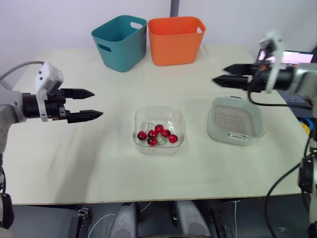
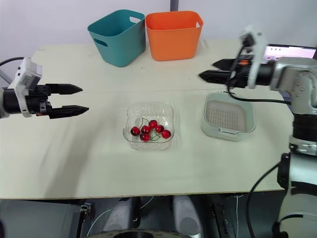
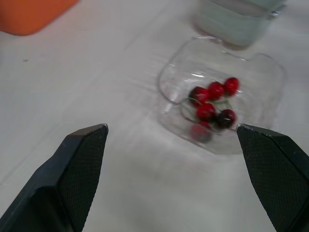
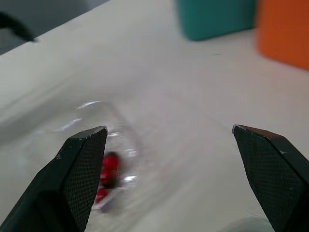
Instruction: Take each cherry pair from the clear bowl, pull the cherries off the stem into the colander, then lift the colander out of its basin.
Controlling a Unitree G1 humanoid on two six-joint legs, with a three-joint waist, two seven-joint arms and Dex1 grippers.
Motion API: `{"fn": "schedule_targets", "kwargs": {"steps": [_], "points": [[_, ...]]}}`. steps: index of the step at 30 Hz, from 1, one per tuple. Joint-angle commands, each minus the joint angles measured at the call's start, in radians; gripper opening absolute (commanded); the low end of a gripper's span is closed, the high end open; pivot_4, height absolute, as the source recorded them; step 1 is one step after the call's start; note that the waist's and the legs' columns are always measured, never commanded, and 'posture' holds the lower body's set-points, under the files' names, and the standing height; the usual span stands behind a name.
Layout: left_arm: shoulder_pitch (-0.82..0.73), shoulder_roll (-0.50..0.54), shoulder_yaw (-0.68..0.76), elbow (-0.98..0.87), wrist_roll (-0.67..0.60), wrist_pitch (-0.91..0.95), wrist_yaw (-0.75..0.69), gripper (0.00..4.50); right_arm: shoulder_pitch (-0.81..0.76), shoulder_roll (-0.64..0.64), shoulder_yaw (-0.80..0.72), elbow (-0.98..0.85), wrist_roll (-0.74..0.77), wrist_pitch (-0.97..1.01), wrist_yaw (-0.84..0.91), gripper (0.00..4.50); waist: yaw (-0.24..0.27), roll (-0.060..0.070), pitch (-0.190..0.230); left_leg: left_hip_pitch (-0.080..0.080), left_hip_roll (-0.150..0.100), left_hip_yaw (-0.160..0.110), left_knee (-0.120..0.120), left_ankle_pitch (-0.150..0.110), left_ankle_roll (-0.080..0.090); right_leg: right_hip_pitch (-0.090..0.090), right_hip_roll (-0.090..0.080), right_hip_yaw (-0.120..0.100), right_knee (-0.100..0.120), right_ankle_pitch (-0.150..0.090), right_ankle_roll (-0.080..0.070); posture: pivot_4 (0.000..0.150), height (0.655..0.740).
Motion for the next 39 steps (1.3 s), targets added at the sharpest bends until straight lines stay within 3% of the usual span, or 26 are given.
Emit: {"fn": "schedule_targets", "kwargs": {"steps": [1,9,12,15,31,39], "points": [[-0.015,0.023,-0.02,-0.078,-0.032,0.037,-0.03,4.5,-0.051,0.074,0.079,-0.107,0.048,0.135,-0.055,4.47,0.001,0.0,0.0,0.0,0.0,0.0,0.0,0.0,0.0,0.0,0.0,0.0,0.0,0.0,0.0,0.15,0.74],[0.008,-0.013,-0.031,-0.13,-0.035,0.052,0.021,4.5,-0.075,0.218,0.274,-0.113,-0.008,0.192,-0.162,4.47,0.006,0.0,0.0,-0.013,0.0,-0.001,0.005,0.0,0.0,-0.01,0.0,-0.001,0.002,0.003,-0.002,0.15,0.74],[0.03,-0.023,-0.018,-0.143,-0.041,0.054,0.04,4.5,-0.081,0.243,0.323,-0.101,-0.032,0.173,-0.175,3.88,0.004,0.0,0.0,-0.013,0.0,-0.001,0.004,0.0,0.0,-0.011,0.0,-0.001,0.002,0.003,-0.002,0.15,0.74],[0.047,-0.034,-0.008,-0.159,-0.051,0.058,0.061,4.5,-0.093,0.268,0.368,-0.091,-0.054,0.156,-0.179,2.89,0.001,0.0,0.0,-0.013,0.0,-0.002,0.005,0.0,0.0,-0.011,0.001,-0.001,0.002,0.003,-0.002,0.15,0.74],[0.077,-0.053,-0.002,-0.183,-0.078,0.045,0.119,4.5,-0.102,0.337,0.534,0.052,-0.239,-0.01,-0.161,2.89,0.001,0.0,0.0,-0.012,0.0,-0.002,0.005,0.0,0.0,-0.011,0.001,-0.001,0.002,0.003,-0.002,0.15,0.74],[0.067,-0.062,-0.002,-0.19,-0.083,0.049,0.14,4.5,-0.115,0.395,0.464,0.06,-0.186,0.086,-0.131,2.89,0.002,0.0,0.0,-0.012,0.0,-0.002,0.005,0.0,0.0,-0.011,0.001,-0.001,0.003,0.005,-0.001,0.15,0.74]]}}
